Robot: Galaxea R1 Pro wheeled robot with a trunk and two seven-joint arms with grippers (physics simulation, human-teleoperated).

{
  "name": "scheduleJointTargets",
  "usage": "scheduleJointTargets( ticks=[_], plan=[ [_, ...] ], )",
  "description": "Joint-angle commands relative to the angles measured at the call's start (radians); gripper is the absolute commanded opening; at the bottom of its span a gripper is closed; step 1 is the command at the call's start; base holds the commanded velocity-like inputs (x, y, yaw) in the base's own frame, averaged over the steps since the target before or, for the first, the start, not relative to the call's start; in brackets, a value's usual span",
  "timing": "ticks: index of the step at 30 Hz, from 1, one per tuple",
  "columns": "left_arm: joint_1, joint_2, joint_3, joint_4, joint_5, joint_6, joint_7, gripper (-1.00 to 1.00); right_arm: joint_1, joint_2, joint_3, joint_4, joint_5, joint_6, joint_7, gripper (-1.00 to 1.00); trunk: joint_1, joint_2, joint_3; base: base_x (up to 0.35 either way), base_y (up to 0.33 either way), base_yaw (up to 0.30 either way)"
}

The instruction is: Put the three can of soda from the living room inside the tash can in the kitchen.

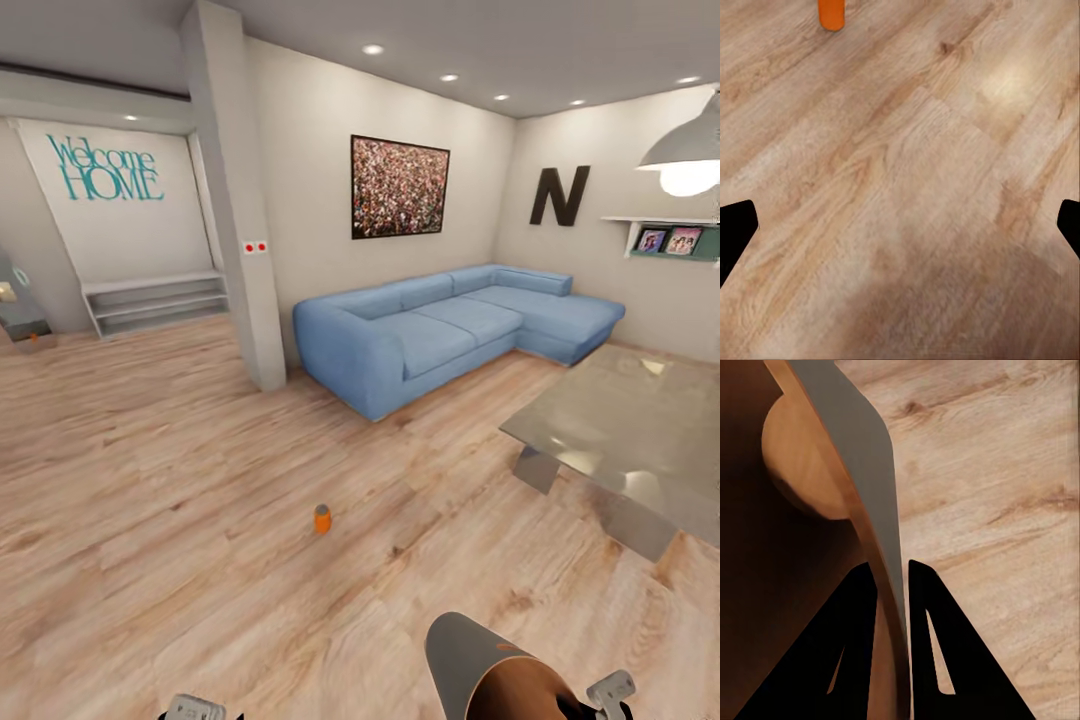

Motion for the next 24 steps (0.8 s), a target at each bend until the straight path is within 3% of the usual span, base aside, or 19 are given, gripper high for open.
scheduleJointTargets(
  ticks=[1,9,24],
  plan=[
    [0.000,0.000,0.000,0.000,0.000,0.000,0.000,1.00,-0.001,0.000,-0.005,-0.002,-0.009,-0.001,0.007,-1.00,0.000,0.000,0.000,0.231,0.251,-0.172],
    [0.000,0.001,0.000,0.000,0.000,0.000,0.000,1.00,0.000,0.000,-0.005,-0.002,-0.009,-0.001,0.007,-1.00,0.000,0.000,0.001,0.231,0.251,-0.119],
    [-0.001,0.002,0.000,0.001,-0.002,0.000,0.000,1.00,-0.001,-0.002,-0.006,-0.002,-0.009,-0.002,0.007,-1.00,0.000,0.000,0.001,0.234,0.251,-0.006]
  ],
)
